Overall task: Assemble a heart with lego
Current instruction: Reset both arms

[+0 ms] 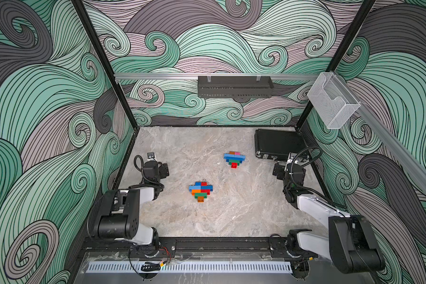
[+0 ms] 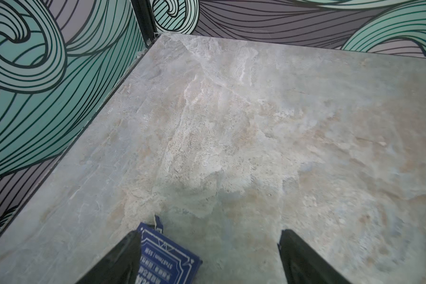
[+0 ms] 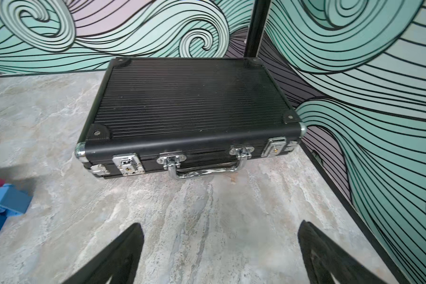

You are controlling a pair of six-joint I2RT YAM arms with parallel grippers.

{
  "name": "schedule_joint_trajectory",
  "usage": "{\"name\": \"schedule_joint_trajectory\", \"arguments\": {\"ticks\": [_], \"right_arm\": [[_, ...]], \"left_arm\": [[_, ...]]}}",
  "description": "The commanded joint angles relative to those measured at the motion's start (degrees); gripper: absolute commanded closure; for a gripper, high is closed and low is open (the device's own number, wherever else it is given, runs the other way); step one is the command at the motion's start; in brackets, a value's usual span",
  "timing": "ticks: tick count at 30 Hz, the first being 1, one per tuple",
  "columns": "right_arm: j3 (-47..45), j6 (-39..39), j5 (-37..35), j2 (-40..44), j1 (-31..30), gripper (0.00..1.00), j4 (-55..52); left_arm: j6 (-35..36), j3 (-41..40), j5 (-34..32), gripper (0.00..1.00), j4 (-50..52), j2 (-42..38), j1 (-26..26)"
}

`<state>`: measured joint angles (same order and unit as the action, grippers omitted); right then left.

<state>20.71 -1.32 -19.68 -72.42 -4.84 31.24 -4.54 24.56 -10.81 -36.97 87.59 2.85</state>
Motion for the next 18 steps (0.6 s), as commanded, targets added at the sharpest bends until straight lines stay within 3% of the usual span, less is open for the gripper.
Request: {"name": "schedule_joint_trajectory", "arguments": {"ticks": [1, 4, 5, 6, 7, 9, 11, 13, 15, 18], "right_arm": [[-1.4, 3.6, 8.8, -4.5, 0.3, 0.01, 15.5], [-2.1, 4.9, 10.8, -14.8, 0.0, 0.01, 24.9], [-1.7, 5.0, 8.7, -18.4, -0.1, 0.01, 30.9], [0.8, 3.5, 8.1, -16.9, 0.3, 0.01, 23.5], [3.4, 1.8, 11.3, -14.5, 1.9, 0.01, 13.2], [1.2, 2.0, 12.6, -17.6, 2.9, 0.01, 23.3], [2.7, 1.8, 12.5, -15.0, 2.8, 0.01, 15.7], [1.3, 2.0, 12.5, -16.7, 2.8, 0.01, 21.6], [2.1, 1.9, 12.6, -15.2, 2.7, 0.01, 17.3], [1.9, 1.9, 12.7, -15.7, 2.7, 0.01, 19.0]], "left_arm": [[0.6, 2.2, 4.0, 0.10, -1.0, -0.1, 0.6], [2.3, 1.2, 4.6, 0.08, -5.8, 1.1, 0.4], [1.6, 1.9, 4.3, 0.02, -3.3, 0.5, 0.3], [0.8, 3.4, 4.1, 0.01, 0.9, -0.3, 0.4], [1.4, 2.7, 4.2, 0.01, -2.0, 0.4, 0.4], [1.2, 2.8, 4.0, 0.01, -1.3, 0.3, 0.3], [1.6, 2.6, 4.2, 0.01, -1.8, 0.3, 0.3], [1.2, 2.7, 4.4, 0.01, -0.4, -0.4, 0.3], [1.6, 2.3, 4.6, 0.01, -1.7, -0.1, 0.3], [1.6, 2.4, 4.1, 0.01, -1.5, -0.2, 0.1]]}}
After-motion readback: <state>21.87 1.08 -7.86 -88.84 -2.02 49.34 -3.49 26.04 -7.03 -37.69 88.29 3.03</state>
